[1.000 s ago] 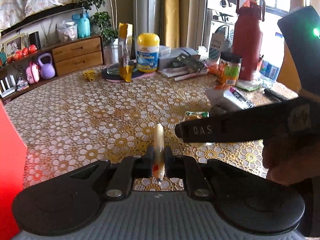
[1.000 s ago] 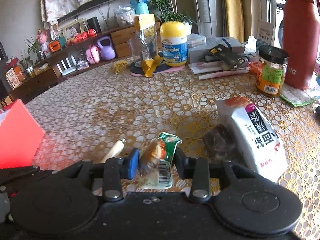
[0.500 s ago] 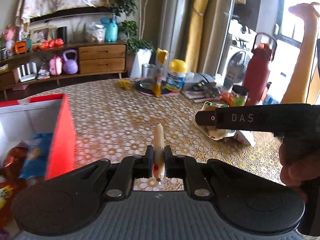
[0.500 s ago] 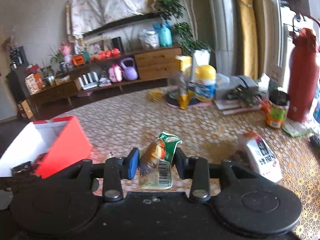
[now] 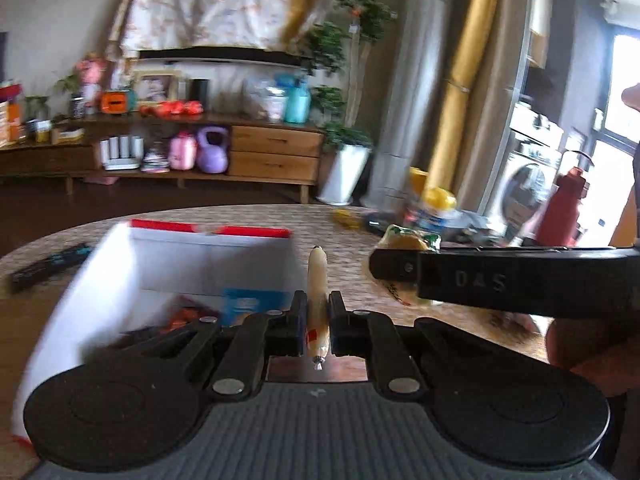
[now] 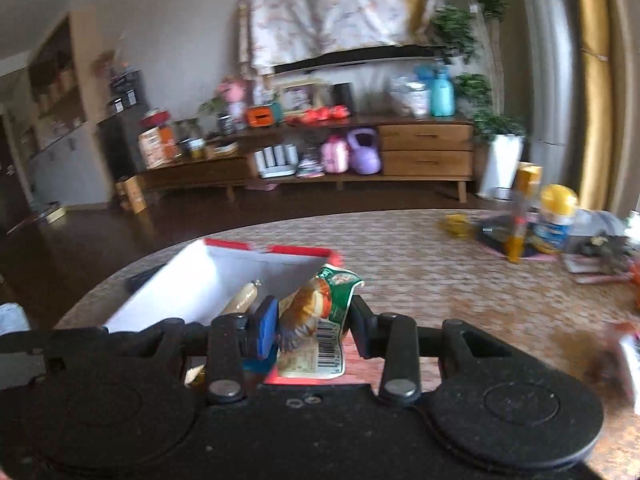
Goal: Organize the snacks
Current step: 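Carry the wooden stick and wrapped snack over the white box, then open left gripper dropping the stick in box while right gripper releases snack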
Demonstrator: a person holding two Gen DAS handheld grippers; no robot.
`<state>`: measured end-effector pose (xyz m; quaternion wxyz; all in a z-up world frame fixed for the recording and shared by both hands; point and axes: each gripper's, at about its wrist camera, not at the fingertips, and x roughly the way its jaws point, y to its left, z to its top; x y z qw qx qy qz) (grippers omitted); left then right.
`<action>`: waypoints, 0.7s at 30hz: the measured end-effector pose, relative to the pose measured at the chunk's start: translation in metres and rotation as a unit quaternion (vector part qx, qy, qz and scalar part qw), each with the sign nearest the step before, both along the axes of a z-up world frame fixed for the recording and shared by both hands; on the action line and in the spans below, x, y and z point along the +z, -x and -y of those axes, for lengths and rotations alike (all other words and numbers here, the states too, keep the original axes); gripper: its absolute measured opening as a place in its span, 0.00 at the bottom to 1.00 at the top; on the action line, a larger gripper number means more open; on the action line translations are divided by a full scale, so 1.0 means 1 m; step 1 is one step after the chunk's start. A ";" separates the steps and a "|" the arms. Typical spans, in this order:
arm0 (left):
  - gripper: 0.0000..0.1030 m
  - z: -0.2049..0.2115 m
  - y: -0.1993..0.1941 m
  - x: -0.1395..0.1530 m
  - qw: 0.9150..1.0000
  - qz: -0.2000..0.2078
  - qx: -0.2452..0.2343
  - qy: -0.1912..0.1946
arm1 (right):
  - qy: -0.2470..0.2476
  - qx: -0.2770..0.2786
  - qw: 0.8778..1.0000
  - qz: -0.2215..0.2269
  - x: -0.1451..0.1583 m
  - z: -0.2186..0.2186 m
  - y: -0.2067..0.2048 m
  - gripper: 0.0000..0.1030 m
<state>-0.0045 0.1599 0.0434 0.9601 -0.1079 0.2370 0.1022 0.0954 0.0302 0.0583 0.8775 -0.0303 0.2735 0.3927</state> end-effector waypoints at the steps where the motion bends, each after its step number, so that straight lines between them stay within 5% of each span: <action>1: 0.10 -0.011 0.005 -0.001 1.000 -0.002 0.012 0.000 | 0.001 0.009 1.000 -0.002 0.000 -0.009 0.002 0.35; 10: 0.10 -0.078 0.029 -0.021 0.996 -0.038 0.075 0.012 | 0.042 0.071 0.996 -0.017 -0.016 -0.074 0.026 0.35; 21: 0.10 -0.093 0.035 -0.042 0.995 -0.071 0.067 0.025 | 0.110 0.083 0.989 -0.051 -0.054 -0.098 0.045 0.36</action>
